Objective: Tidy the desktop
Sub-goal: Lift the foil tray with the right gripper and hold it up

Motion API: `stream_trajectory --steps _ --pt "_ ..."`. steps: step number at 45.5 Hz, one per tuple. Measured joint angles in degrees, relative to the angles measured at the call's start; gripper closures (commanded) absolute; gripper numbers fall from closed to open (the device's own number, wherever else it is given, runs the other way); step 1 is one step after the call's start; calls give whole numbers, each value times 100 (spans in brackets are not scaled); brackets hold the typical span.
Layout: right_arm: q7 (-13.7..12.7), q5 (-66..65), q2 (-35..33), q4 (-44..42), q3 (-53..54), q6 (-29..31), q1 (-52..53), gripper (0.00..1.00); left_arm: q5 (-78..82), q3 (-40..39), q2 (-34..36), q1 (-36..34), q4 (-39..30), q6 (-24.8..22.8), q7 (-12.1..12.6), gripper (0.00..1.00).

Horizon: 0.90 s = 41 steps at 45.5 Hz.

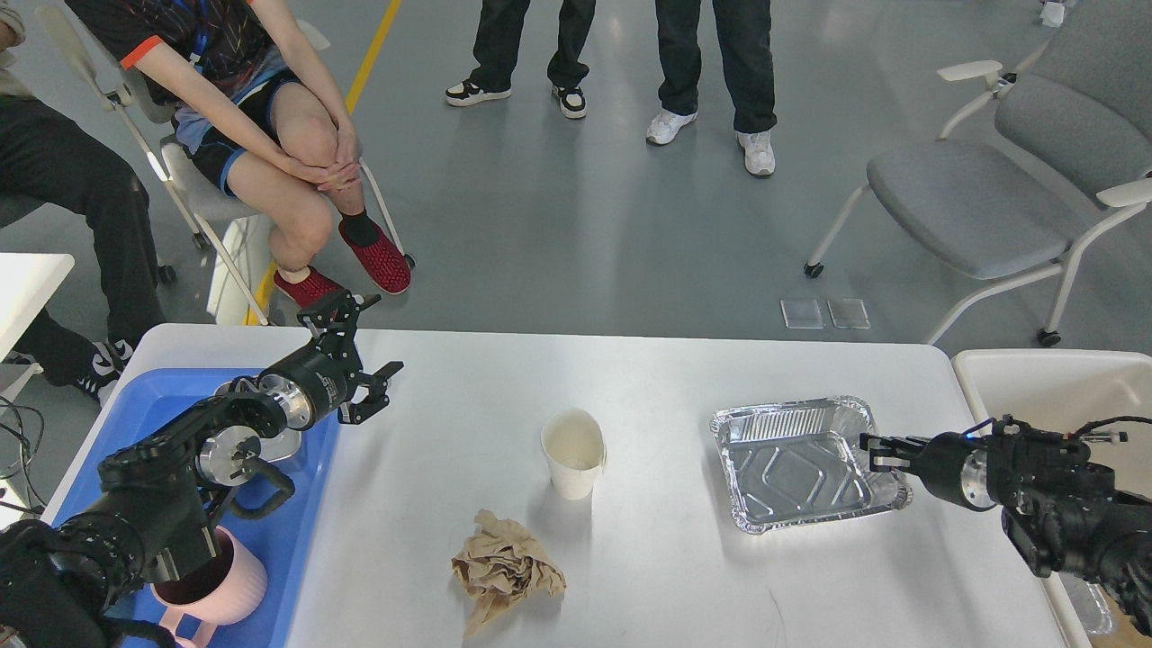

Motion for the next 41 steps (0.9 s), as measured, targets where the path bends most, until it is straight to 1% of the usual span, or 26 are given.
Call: stream_trajectory --steps 10,18,23,41 --pt "-17 369 -4 -7 -1 496 75 100 0 4 0 -1 0 7 2 2" --pt "-28 432 -5 -28 -5 905 379 100 8 9 -1 -1 0 8 2 2" --pt "-47 442 39 -184 -5 1091 593 100 20 9 -11 -16 0 14 2 2" --pt "-136 444 689 -963 -10 1579 1341 100 49 9 -15 -53 0 69 9 3"
